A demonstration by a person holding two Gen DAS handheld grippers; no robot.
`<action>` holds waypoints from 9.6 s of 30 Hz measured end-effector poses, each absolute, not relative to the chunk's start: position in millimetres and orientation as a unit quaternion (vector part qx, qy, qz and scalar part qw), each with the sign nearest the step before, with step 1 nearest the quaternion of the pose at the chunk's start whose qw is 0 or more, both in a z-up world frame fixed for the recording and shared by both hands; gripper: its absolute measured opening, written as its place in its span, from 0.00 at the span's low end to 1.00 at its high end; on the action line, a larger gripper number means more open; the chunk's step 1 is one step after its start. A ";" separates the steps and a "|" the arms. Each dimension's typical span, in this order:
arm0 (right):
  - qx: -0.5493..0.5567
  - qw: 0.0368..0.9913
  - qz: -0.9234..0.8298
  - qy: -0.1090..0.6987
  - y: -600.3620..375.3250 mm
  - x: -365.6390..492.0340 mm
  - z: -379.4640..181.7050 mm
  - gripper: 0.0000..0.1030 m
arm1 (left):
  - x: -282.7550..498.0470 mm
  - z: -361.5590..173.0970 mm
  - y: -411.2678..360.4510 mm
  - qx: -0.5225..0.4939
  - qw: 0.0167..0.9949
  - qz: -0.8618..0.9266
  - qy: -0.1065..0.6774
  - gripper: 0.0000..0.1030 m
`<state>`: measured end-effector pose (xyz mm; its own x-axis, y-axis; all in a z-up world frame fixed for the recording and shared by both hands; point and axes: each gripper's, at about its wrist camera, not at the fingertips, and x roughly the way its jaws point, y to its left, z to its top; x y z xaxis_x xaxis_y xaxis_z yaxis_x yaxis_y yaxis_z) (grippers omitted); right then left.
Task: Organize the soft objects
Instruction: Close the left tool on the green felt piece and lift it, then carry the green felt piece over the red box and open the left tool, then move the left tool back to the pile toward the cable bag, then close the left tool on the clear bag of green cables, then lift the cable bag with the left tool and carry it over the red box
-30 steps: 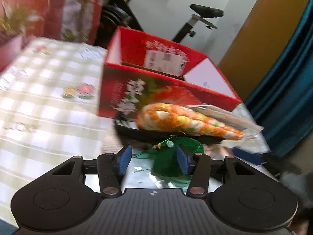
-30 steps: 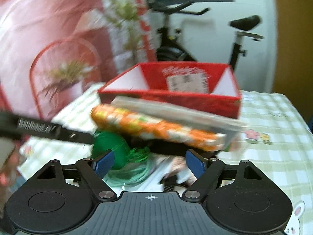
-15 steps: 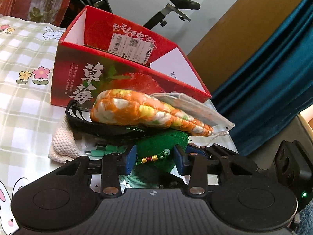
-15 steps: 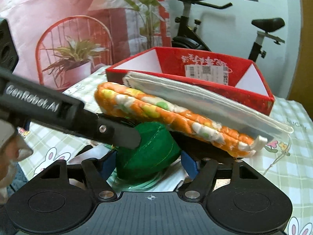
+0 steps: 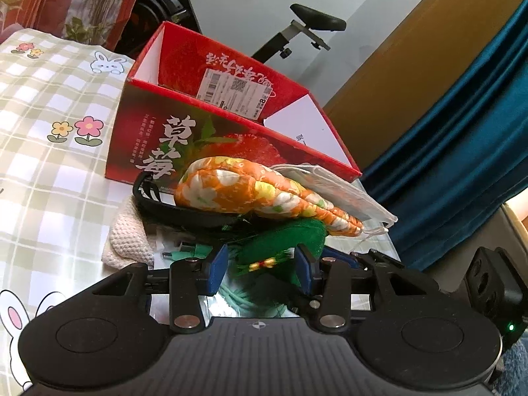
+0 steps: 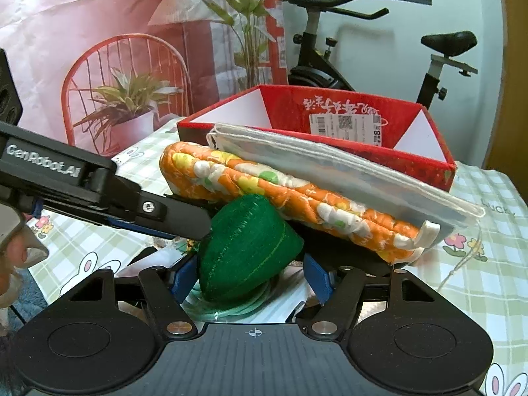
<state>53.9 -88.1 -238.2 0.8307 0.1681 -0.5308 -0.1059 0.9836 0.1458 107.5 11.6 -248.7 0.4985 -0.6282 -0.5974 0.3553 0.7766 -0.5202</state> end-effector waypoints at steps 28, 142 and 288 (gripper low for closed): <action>0.035 0.970 0.092 0.223 -86.7 34.7 -197.2 0.54 | 103.1 -215.9 -8.8 -0.147 0.848 -0.345 0.374 0.53; 0.092 0.975 -0.041 0.199 -135.9 3.4 -190.6 1.00 | 60.0 -195.6 45.9 0.003 0.943 -0.133 0.304 1.00; 0.104 0.960 0.130 0.223 -180.2 174.7 -126.1 0.37 | 226.6 -154.0 -0.5 -0.108 0.893 -0.301 0.317 0.56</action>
<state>174.7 -180.2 -126.1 0.8665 0.2961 -0.4018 -0.2037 0.9447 0.2570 226.6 -0.5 -154.0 0.6177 -0.6059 -0.5013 0.4685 0.7955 -0.3842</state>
